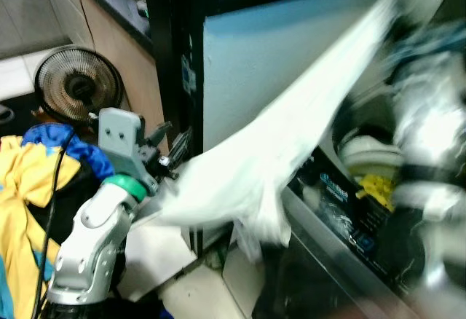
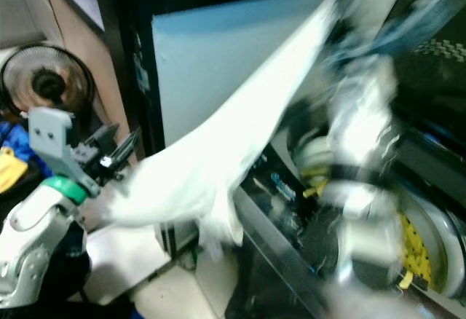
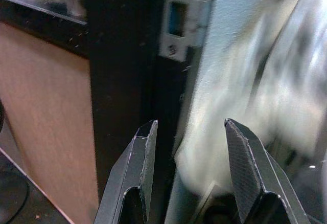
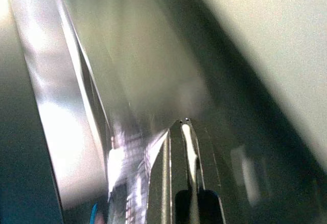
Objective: Clothes washing
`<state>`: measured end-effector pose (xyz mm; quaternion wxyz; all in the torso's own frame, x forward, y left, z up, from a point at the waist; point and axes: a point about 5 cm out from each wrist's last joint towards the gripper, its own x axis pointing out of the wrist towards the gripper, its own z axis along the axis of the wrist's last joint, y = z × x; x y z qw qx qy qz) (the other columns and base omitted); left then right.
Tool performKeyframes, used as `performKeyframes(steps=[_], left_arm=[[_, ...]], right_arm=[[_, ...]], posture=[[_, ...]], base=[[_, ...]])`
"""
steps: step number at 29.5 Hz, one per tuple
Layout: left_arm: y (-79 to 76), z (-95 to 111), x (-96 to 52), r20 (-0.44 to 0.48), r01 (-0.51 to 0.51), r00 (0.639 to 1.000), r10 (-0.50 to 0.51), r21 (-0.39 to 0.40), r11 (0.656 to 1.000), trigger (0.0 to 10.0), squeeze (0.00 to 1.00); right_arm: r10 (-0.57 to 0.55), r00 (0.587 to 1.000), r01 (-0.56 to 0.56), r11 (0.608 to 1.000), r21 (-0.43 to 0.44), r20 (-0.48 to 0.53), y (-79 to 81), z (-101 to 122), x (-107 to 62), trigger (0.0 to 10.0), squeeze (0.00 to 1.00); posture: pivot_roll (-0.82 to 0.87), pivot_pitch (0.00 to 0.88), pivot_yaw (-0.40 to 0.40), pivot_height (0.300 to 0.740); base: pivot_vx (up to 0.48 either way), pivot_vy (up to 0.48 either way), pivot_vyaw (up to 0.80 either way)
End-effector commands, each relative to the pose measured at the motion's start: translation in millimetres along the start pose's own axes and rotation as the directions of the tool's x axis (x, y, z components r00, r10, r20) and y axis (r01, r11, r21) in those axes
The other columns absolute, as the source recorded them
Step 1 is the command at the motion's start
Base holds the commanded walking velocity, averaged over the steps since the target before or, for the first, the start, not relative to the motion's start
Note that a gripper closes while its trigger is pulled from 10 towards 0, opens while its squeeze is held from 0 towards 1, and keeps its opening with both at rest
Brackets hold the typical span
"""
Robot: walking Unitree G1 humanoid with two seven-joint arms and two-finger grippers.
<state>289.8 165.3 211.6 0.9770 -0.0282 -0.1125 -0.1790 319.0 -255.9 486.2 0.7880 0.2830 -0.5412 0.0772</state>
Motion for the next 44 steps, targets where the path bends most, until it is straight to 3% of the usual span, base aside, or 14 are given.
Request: performKeyframes(steps=[1, 3, 8, 13, 17, 19, 20, 21, 23, 26, 30, 41, 42, 44], left_arm=[[-3.1, -1.8, 1.3, -0.002, 0.013, 1.000, -0.013, -0.007, 1.000, 10.0, 0.00], [-2.9, -1.7, 0.8, 0.001, 0.009, 1.000, -0.009, -0.004, 1.000, 10.0, 0.00], [-2.5, -2.0, 0.1, 0.002, 0.005, 1.000, -0.005, -0.002, 1.000, 10.0, 0.00], [-1.6, -1.9, -1.0, 0.003, -0.001, 1.000, 0.001, 0.002, 1.000, 10.0, 0.00], [-1.6, -1.9, -1.0, 0.003, -0.001, 1.000, 0.001, 0.002, 1.000, 10.0, 0.00], [-1.8, -1.8, -1.3, 0.004, -0.002, 1.000, 0.002, 0.002, 1.000, 10.0, 0.00], [-2.3, -1.9, -2.0, 0.002, 0.001, 1.000, -0.001, 0.001, 1.000, 10.0, 0.00], [-2.0, -2.1, -2.2, 0.000, 0.002, 1.000, -0.002, 0.002, 1.000, 10.0, 0.00], [-1.9, -2.1, -2.5, -0.001, 0.003, 1.000, -0.003, 0.002, 1.000, 10.0, 0.00], [-0.8, -2.0, -2.5, -0.003, 0.003, 1.000, -0.003, 0.004, 1.000, 10.0, 0.00], [-0.2, -1.0, -2.4, -0.004, -0.001, 1.000, 0.001, 0.002, 1.000, 10.0, 0.00], [1.9, -1.5, -3.7, -0.009, -0.026, 1.000, 0.026, 0.004, 1.000, 10.0, 0.00], [2.2, -1.2, -4.5, -0.008, -0.032, 0.999, 0.032, 0.006, 0.999, 10.0, 0.00], [2.9, -1.1, -6.4, -0.009, -0.041, 0.999, 0.041, 0.007, 0.999, 10.0, 0.00]], right_arm=[[-0.044, 0.999, 0.044, 0.998, -0.050, -0.002, -15.7, -0.3, -0.3, 10.0, 0.00], [-0.027, 0.999, 0.029, 0.995, -0.097, 0.019, -11.0, 6.5, 8.4, 10.0, 0.00], [-0.018, 1.000, 0.020, 0.994, -0.109, 0.024, -7.1, 8.1, 12.9, 10.0, 0.00], [0.024, 0.989, -0.047, 0.987, -0.152, -0.144, 1.5, -32.1, 0.0, 10.0, 0.00], [0.024, 0.989, -0.047, 0.987, -0.152, -0.144, 1.5, -32.1, 0.0, 10.0, 0.00], [0.040, 0.983, -0.066, 0.987, -0.146, -0.178, 2.9, -42.7, -5.4, 10.0, 0.00], [0.055, 0.963, -0.091, 0.988, -0.125, -0.265, 1.8, -69.6, -22.3, 10.0, 0.00], [0.059, 0.946, -0.104, 0.986, -0.127, -0.319, 1.1, -82.2, -32.0, 10.0, 0.00], [0.061, 0.933, -0.113, 0.985, -0.128, -0.356, 1.0, -89.6, -38.5, 10.0, 0.00], [0.090, 0.879, -0.178, 0.973, -0.148, -0.467, 1.8, -109.1, -57.0, 10.0, 0.00], [0.101, 0.838, -0.211, 0.966, -0.148, -0.537, 1.6, -121.3, -72.7, 10.0, 0.00], [0.108, 0.775, -0.259, 0.953, -0.158, -0.622, 5.5, -140.3, -92.0, 10.0, 0.00], [0.111, 0.731, -0.285, 0.946, -0.153, -0.674, 5.9, -147.5, -99.9, 10.0, 0.00], [0.160, 0.581, -0.381, 0.920, -0.093, -0.798, 10.3, -165.1, -124.9, 10.0, 0.00]], posture=[[0.08, 0.000, -0.024, 0.740], [0.08, 0.000, -0.029, 0.740], [0.09, 0.000, -0.036, 0.740], [0.09, 0.000, -0.041, 0.740], [0.09, 0.000, -0.041, 0.740], [0.09, 0.000, -0.041, 0.740], [0.10, 0.000, -0.038, 0.740], [0.10, 0.000, -0.038, 0.740], [0.09, 0.000, -0.033, 0.740], [0.09, 0.000, -0.033, 0.740], [0.09, 0.000, -0.028, 0.740], [0.09, 0.000, -0.028, 0.740], [0.10, 0.000, -0.036, 0.740], [0.10, 0.000, -0.036, 0.740]], base=[[0.000, 0.000, -0.80], [0.000, 0.000, -0.80], [0.000, 0.000, -0.80], [0.000, 0.000, -0.80], [0.000, 0.000, -0.80], [0.000, 0.000, -0.80], [0.000, 0.000, -0.80], [0.000, 0.000, -0.80], [0.000, 0.000, -0.80], [0.000, 0.000, -0.80], [0.000, 0.000, -0.80], [0.000, 0.000, -0.80], [0.000, 0.000, -0.80], [0.000, 0.000, -0.40]])
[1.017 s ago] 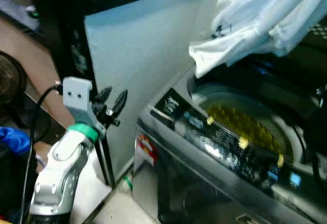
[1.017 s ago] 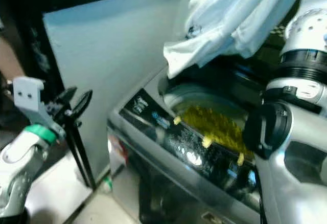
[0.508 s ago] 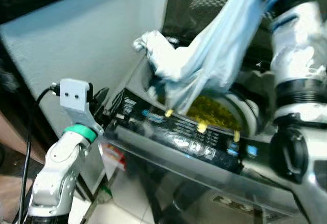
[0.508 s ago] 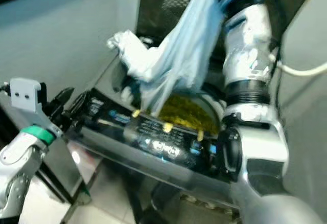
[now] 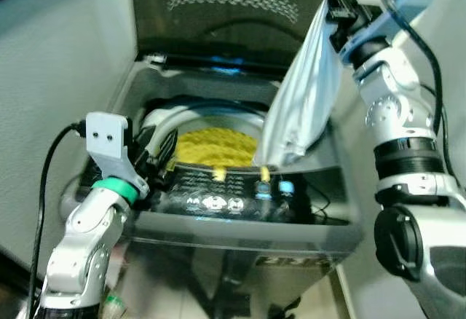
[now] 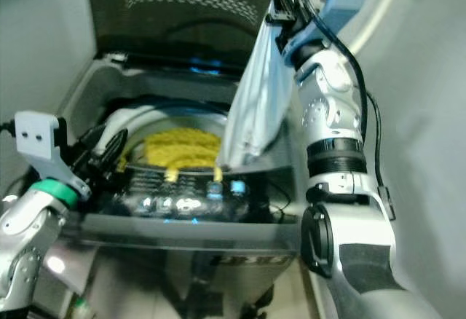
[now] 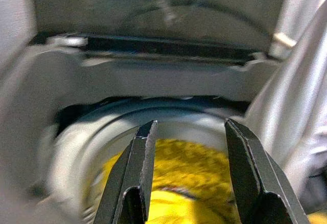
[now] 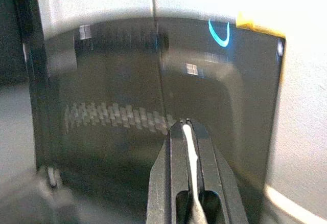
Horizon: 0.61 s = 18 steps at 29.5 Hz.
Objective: Clothes washing
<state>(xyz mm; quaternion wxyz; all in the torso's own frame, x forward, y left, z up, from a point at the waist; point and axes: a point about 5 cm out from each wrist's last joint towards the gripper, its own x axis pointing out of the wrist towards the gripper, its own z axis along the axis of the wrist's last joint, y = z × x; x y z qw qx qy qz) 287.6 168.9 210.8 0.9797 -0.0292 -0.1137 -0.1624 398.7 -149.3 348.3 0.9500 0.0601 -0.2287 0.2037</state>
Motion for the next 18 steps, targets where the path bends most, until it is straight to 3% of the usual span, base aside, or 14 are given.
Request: performKeyframes(steps=[1, 2, 3, 5, 6, 7, 8, 9, 11, 13, 18], left_arm=[[0.4, -1.1, -2.9, -0.012, -0.007, 1.000, 0.007, 0.005, 1.000, 10.0, 0.00], [0.7, -1.1, -3.7, -0.013, -0.011, 1.000, 0.011, 0.006, 1.000, 10.0, 0.00], [0.7, -1.1, -3.7, -0.013, -0.011, 1.000, 0.011, 0.006, 1.000, 10.0, 0.00], [2.4, -1.0, -5.1, -0.015, -0.023, 1.000, 0.023, 0.012, 1.000, 10.0, 0.00], [2.4, -1.0, -5.1, -0.015, -0.023, 1.000, 0.023, 0.012, 1.000, 10.0, 0.00], [4.0, -1.1, -5.7, -0.019, -0.030, 0.999, 0.030, 0.019, 0.999, 10.0, 0.00], [4.0, -1.1, -5.7, -0.019, -0.030, 0.999, 0.030, 0.019, 0.999, 10.0, 0.00], [5.6, -1.3, -6.0, -0.028, -0.037, 0.999, 0.037, 0.030, 0.999, 10.0, 0.00], [5.6, -1.3, -6.0, -0.028, -0.037, 0.999, 0.037, 0.030, 0.999, 10.0, 0.00], [12.8, 0.5, -5.3, -0.041, -0.071, 0.996, 0.073, 0.065, 0.995, 10.0, 0.00], [18.1, 1.9, -4.9, -0.048, -0.102, 0.993, 0.107, 0.095, 0.990, 10.0, 0.00]], right_arm=[[0.079, 0.993, -0.081, 0.997, -0.018, -0.092, 11.3, -13.1, -1.7, 10.0, 0.00], [0.139, 0.977, -0.137, 0.990, 0.027, -0.164, 19.2, -26.2, -5.0, 10.0, 0.00], [0.139, 0.977, -0.137, 0.990, 0.027, -0.164, 19.2, -26.2, -5.0, 10.0, 0.00], [0.250, 0.931, -0.221, 0.966, 0.133, -0.265, 32.4, -45.7, -13.5, 10.0, 0.00], [0.250, 0.931, -0.221, 0.966, 0.133, -0.265, 32.4, -45.7, -13.5, 10.0, 0.00], [0.343, 0.884, -0.298, 0.937, 0.183, -0.317, 43.4, -56.5, -20.5, 10.0, 0.00], [0.343, 0.884, -0.298, 0.937, 0.183, -0.317, 43.4, -56.5, -20.5, 10.0, 0.00], [0.419, 0.837, -0.360, 0.906, 0.223, -0.351, 53.2, -64.2, -26.9, 10.0, 0.00], [0.419, 0.837, -0.360, 0.906, 0.223, -0.351, 53.2, -64.2, -26.9, 10.0, 0.00], [0.533, 0.757, -0.458, 0.845, 0.276, -0.378, 78.7, -76.1, -32.5, 10.0, 0.00], [0.568, 0.727, -0.489, 0.823, 0.288, -0.385, 92.2, -80.0, -31.8, 10.0, 0.00]], posture=[[0.10, 0.000, -0.036, 0.740], [0.10, 0.000, -0.036, 0.740], [0.10, 0.000, -0.036, 0.740], [0.10, 0.000, -0.039, 0.740], [0.10, 0.000, -0.039, 0.740], [0.10, 0.000, -0.036, 0.740], [0.10, 0.000, -0.036, 0.740], [0.10, 0.000, -0.036, 0.740], [0.10, 0.000, -0.036, 0.740], [0.10, 0.000, -0.029, 0.740], [0.10, 0.000, -0.029, 0.740]], base=[[0.000, 0.000, 0.00], [0.000, 0.000, 0.00], [0.000, 0.000, 0.00], [0.000, 0.000, 0.00], [0.000, 0.000, 0.00], [0.000, 0.000, 0.00], [0.000, 0.000, 0.00], [0.000, 0.000, 0.00], [0.000, 0.000, 0.00], [0.000, 0.000, 0.00], [0.000, 0.000, 0.00]])
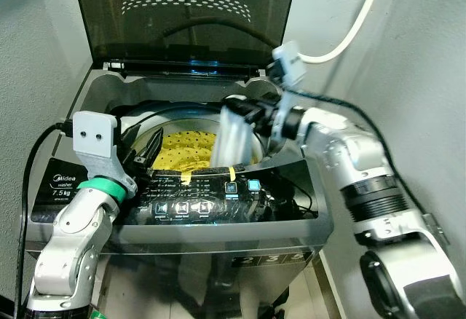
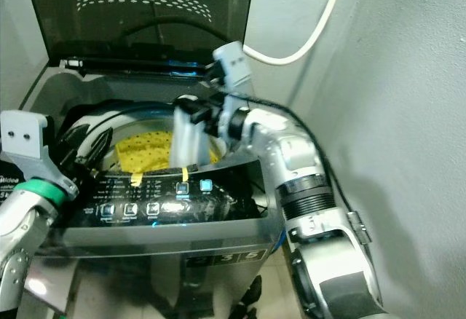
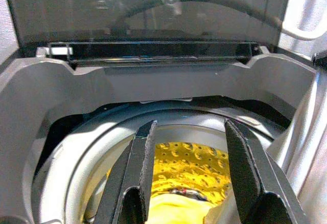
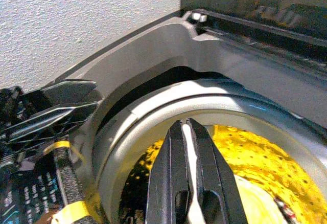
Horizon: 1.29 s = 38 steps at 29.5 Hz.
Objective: Clothes washing
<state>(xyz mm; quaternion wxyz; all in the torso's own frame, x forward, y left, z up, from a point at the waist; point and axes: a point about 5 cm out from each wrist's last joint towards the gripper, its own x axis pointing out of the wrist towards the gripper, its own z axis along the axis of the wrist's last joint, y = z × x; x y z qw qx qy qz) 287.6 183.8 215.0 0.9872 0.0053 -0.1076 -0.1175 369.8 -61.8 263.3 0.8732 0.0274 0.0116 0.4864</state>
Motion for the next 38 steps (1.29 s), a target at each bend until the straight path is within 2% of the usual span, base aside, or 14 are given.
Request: performKeyframes(steps=[1, 6, 7, 9, 11, 13, 17, 29, 38], left_arm=[[9.1, -1.4, -1.3, -0.033, -0.061, 0.997, 0.063, 0.058, 0.996, 10.0, 0.00], [12.4, 0.4, -1.8, -0.032, -0.087, 0.995, 0.090, 0.084, 0.993, 10.0, 0.00], [15.7, 3.0, -5.9, -0.029, -0.123, 0.992, 0.127, 0.105, 0.987, 10.0, 0.00], [18.0, 5.1, -10.5, -0.026, -0.151, 0.988, 0.155, 0.118, 0.981, 10.0, 0.00], [18.0, 5.1, -10.5, -0.026, -0.151, 0.988, 0.155, 0.118, 0.981, 10.0, 0.00], [20.1, 8.5, -18.7, -0.018, -0.185, 0.982, 0.188, 0.112, 0.976, 10.0, 0.00], [21.3, 10.8, -23.1, -0.012, -0.201, 0.979, 0.204, 0.110, 0.973, 10.0, 0.00], [20.1, 11.8, -24.2, -0.019, -0.209, 0.977, 0.212, 0.100, 0.973, 10.0, 0.00], [16.6, 10.4, -22.8, -0.049, -0.175, 0.982, 0.181, 0.115, 0.978, 10.0, 0.00]], right_arm=[[-0.038, 0.998, 0.039, 0.999, -0.021, 0.051, 0.1, 15.6, 11.1, 10.0, 0.00], [-0.076, 0.993, 0.078, 0.997, -0.024, 0.091, -1.4, 26.2, 18.4, 10.0, 0.00], [-0.097, 0.987, 0.099, 0.995, -0.011, 0.127, -2.3, 37.3, 24.4, 10.0, 0.00], [-0.098, 0.985, 0.100, 0.995, -0.003, 0.144, -1.5, 44.0, 27.4, 10.0, 0.00], [-0.098, 0.985, 0.100, 0.995, -0.003, 0.144, -1.5, 44.0, 27.4, 10.0, 0.00], [-0.081, 0.985, 0.080, 0.997, 0.009, 0.149, -0.3, 48.0, 28.2, 10.0, 0.00], [-0.074, 0.987, 0.072, 0.997, 0.019, 0.145, 0.0, 47.0, 28.1, 10.0, 0.00], [-0.078, 0.987, 0.075, 0.997, 0.031, 0.139, -2.7, 42.9, 31.3, 10.0, 0.00], [-0.091, 0.987, 0.087, 0.995, 0.037, 0.131, -6.3, 39.2, 29.5, 10.0, 0.00]], posture=[[0.12, 0.000, -0.055, 0.740], [0.12, 0.000, -0.055, 0.740], [0.13, 0.000, -0.073, 0.740], [0.15, 0.000, -0.093, 0.740], [0.15, 0.000, -0.093, 0.740], [0.16, 0.001, -0.106, 0.740], [0.17, 0.002, -0.113, 0.740], [0.17, 0.008, -0.119, 0.740], [0.17, 0.005, -0.102, 0.740]], base=[[0.000, 0.000, 0.00], [0.000, 0.000, 0.00], [0.000, 0.000, 0.00], [0.000, 0.000, 0.00], [0.000, 0.000, 0.00], [0.000, 0.480, 0.00], [0.000, 0.480, 0.00], [0.000, 0.432, 0.00], [0.000, 0.000, 0.00]])
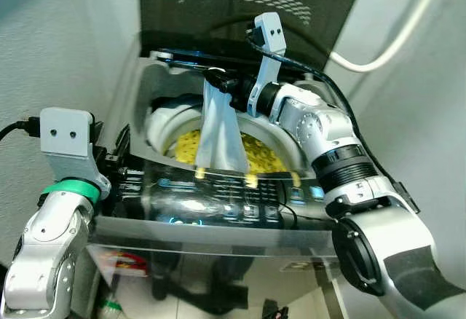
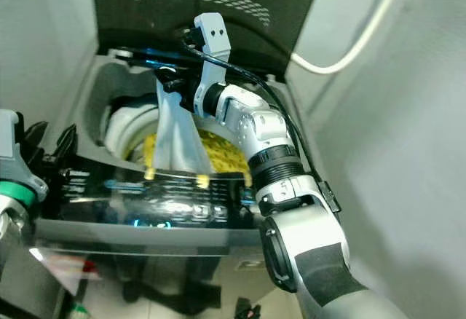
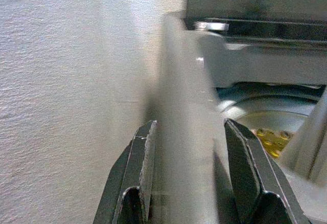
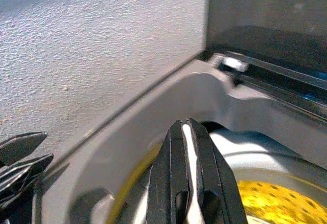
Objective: Clothes washing
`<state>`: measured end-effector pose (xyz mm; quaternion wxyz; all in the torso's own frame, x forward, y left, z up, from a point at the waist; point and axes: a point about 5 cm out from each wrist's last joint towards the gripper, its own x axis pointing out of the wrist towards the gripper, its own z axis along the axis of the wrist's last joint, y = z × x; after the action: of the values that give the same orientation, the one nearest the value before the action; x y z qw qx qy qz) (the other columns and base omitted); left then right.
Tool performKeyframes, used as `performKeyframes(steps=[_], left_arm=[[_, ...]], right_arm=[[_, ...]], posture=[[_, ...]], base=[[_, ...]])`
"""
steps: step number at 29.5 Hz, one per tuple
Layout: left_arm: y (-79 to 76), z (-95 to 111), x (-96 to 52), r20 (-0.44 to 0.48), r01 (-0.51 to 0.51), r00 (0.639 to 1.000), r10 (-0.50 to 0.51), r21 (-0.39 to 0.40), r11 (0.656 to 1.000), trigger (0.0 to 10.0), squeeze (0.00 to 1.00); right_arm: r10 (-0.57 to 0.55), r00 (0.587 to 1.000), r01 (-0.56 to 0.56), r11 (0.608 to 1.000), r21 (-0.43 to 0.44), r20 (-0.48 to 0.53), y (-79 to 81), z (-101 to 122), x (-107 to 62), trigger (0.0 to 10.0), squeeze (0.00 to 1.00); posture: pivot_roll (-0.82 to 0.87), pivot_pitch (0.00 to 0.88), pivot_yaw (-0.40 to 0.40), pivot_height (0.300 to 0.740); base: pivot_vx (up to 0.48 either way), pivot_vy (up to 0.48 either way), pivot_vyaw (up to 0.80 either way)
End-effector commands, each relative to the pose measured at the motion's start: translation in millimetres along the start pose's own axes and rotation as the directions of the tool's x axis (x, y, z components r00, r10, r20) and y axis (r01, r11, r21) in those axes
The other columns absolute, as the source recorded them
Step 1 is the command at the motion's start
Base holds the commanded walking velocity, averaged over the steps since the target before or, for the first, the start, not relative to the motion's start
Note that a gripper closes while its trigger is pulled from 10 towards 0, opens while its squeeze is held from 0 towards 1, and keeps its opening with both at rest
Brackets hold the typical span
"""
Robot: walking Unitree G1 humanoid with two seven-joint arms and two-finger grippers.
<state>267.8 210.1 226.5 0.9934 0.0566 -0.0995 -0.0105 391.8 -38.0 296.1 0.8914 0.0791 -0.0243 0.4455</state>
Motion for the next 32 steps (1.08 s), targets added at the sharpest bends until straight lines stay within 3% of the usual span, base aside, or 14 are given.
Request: performKeyframes(steps=[1, 6, 7, 10, 11, 12, 13, 18, 21, 23, 24, 27, 29, 32], left_arm=[[-5.2, -5.2, -1.0, -0.030, 0.026, 0.999, -0.027, -0.007, 1.000, 10.0, 0.00], [-5.4, -6.0, -0.9, -0.039, 0.034, 0.999, -0.034, -0.003, 0.999, 10.0, 0.00], [-6.4, -6.3, -0.6, -0.044, 0.052, 0.998, -0.052, 0.002, 0.999, 10.0, 0.00], [-8.1, -7.6, -0.3, -0.057, 0.080, 0.995, -0.079, 0.017, 0.997, 10.0, 0.00], [-9.3, -8.4, -0.2, -0.064, 0.094, 0.994, -0.092, 0.023, 0.995, 10.0, 0.00], [-9.3, -8.4, -0.2, -0.064, 0.094, 0.994, -0.092, 0.023, 0.995, 10.0, 0.00], [-11.8, -8.9, 0.1, -0.070, 0.119, 0.991, -0.116, 0.032, 0.992, 10.0, 0.00], [-14.8, -8.6, 0.3, -0.070, 0.146, 0.987, -0.143, 0.038, 0.989, 10.0, 0.00], [-19.8, -7.5, 2.1, -0.062, 0.199, 0.979, -0.196, 0.036, 0.979, 10.0, 0.00], [-27.1, -5.2, 6.8, -0.058, 0.272, 0.961, -0.270, 0.032, 0.962, 10.0, 0.00], [-27.1, -5.2, 6.8, -0.058, 0.272, 0.961, -0.270, 0.032, 0.962, 10.0, 0.00], [-33.1, -4.2, 11.4, -0.075, 0.346, 0.937, -0.342, 0.036, 0.938, 10.0, 0.00], [-33.9, -4.3, 11.9, -0.079, 0.358, 0.932, -0.354, 0.038, 0.933, 10.0, 0.00], [-39.7, -1.1, 9.8, -0.092, 0.457, 0.887, -0.453, 0.019, 0.889, 10.0, 0.00]], right_arm=[[-0.002, 1.000, 0.003, 1.000, -0.024, 0.017, -2.2, 6.2, -1.8, 10.0, 0.00], [-0.002, 1.000, 0.002, 0.999, -0.033, 0.011, -3.1, 5.4, -1.7, 10.0, 0.00], [0.019, 1.000, -0.019, 0.996, -0.088, 0.003, -0.4, 11.5, 1.8, 10.0, 0.00], [0.014, 0.998, -0.004, 0.990, -0.140, 0.067, -0.2, 39.6, 5.0, 10.0, 0.00], [0.007, 0.992, 0.012, 0.988, -0.154, 0.127, -1.0, 61.7, 3.8, 10.0, 0.00], [0.007, 0.992, 0.012, 0.988, -0.154, 0.127, -1.0, 61.7, 3.8, 10.0, 0.00], [-0.011, 0.968, 0.054, 0.985, -0.165, 0.253, -2.0, 105.9, -3.6, 10.0, 0.00], [-0.012, 0.932, 0.080, 0.982, -0.172, 0.361, 0.1, 145.4, -14.5, 10.0, 0.00], [0.036, 0.919, 0.062, 0.970, -0.235, 0.392, 7.4, 174.5, -23.5, 10.0, 0.00], [0.141, 0.954, -0.032, 0.926, -0.376, 0.265, 15.3, 182.0, -27.3, 10.0, 0.00], [0.141, 0.954, -0.032, 0.926, -0.376, 0.265, 15.3, 182.0, -27.3, 10.0, 0.00], [0.212, 0.977, -0.172, 0.845, -0.506, 0.022, 14.8, 162.8, -25.9, 10.0, 0.00], [0.214, 0.977, -0.188, 0.834, -0.519, -0.010, 13.8, 159.4, -25.3, 10.0, 0.00], [0.267, 0.945, -0.326, 0.798, -0.507, -0.188, 10.3, 131.5, -22.0, 10.0, 0.00]], posture=[[0.17, 0.005, -0.102, 0.740], [0.17, 0.003, -0.101, 0.740], [0.17, 0.003, -0.101, 0.740], [0.16, 0.000, -0.098, 0.740], [0.16, 0.000, -0.098, 0.740], [0.16, 0.000, -0.098, 0.740], [0.16, 0.000, -0.098, 0.740], [0.17, 0.000, -0.094, 0.740], [0.16, 0.000, -0.078, 0.740], [0.16, 0.000, -0.075, 0.740], [0.16, 0.000, -0.075, 0.740], [0.16, 0.000, -0.066, 0.740], [0.16, 0.000, -0.066, 0.740], [0.16, 0.000, -0.059, 0.740]], base=[[0.000, 0.000, 0.00], [0.000, 0.000, 0.00], [0.000, 0.000, 0.00], [0.000, 0.000, 0.00], [0.000, 0.000, 0.00], [0.000, 0.000, 0.00], [0.000, 0.000, 0.00], [0.000, 0.000, 0.00], [0.000, 0.000, 0.00], [0.000, 0.000, 0.00], [0.000, 0.000, 0.00], [0.000, 0.000, 0.00], [0.000, 0.000, 0.00], [0.000, 0.000, 0.00]])
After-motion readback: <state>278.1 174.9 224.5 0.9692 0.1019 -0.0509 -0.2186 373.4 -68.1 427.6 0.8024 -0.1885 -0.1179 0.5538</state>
